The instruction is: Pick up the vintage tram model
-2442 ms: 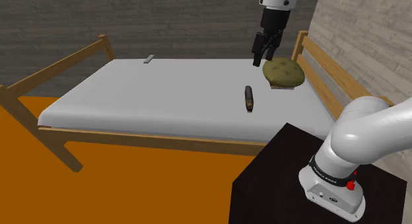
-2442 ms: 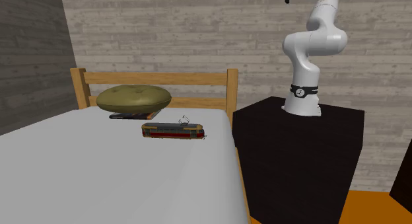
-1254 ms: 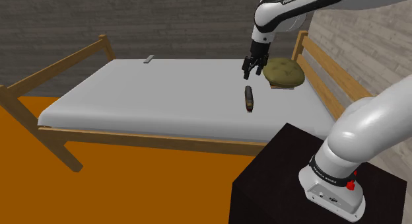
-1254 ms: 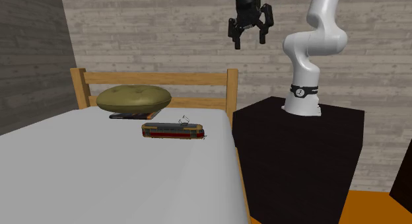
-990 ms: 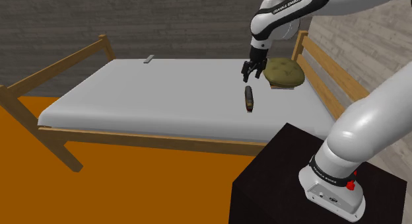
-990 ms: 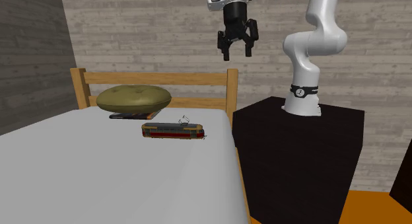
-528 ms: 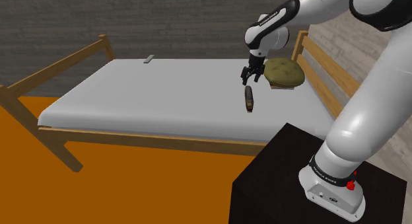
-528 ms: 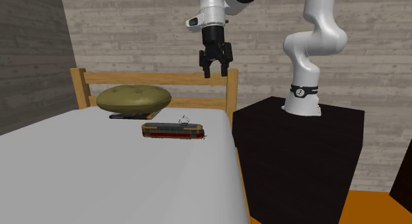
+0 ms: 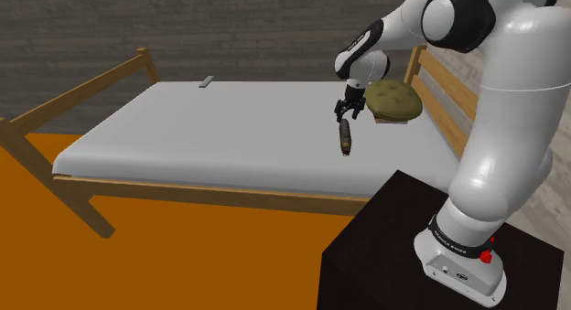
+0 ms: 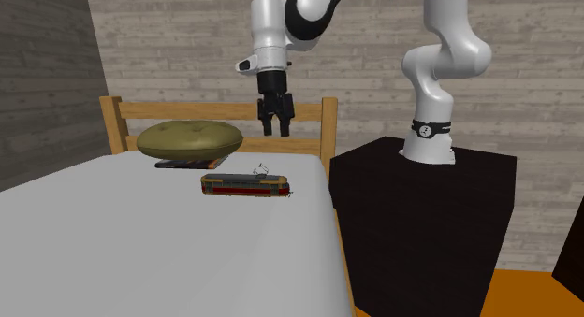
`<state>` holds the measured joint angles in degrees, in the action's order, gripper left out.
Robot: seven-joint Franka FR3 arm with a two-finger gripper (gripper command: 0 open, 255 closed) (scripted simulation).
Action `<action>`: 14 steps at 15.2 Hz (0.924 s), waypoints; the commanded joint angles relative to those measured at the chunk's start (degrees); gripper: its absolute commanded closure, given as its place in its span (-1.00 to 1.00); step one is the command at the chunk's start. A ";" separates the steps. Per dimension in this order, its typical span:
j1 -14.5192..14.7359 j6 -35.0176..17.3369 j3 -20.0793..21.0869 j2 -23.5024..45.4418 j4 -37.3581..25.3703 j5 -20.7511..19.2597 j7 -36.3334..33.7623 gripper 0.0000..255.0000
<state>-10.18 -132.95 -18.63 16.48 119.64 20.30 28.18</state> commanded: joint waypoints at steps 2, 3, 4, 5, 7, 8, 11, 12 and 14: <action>-2.15 -0.95 0.47 6.27 -4.46 3.02 2.09 -1.00; -2.96 -1.07 0.67 8.38 -6.19 3.89 2.65 -1.00; -3.80 -1.15 0.92 10.48 -7.99 4.69 3.14 -1.00; -4.65 -1.18 1.16 12.59 -9.84 5.43 3.57 -1.00; -5.29 -1.68 1.52 14.33 -10.94 6.11 4.04 -1.00; -5.43 -2.16 1.73 14.89 -10.98 6.42 4.31 -1.00; -5.85 -3.60 2.35 16.61 -11.17 7.34 5.10 -1.00; -6.00 -4.07 2.56 17.20 -11.25 7.64 5.36 -1.00; -6.23 -4.79 2.90 18.13 -11.42 8.11 5.77 -1.00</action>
<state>-16.32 -137.34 -15.88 34.24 108.21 28.17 33.75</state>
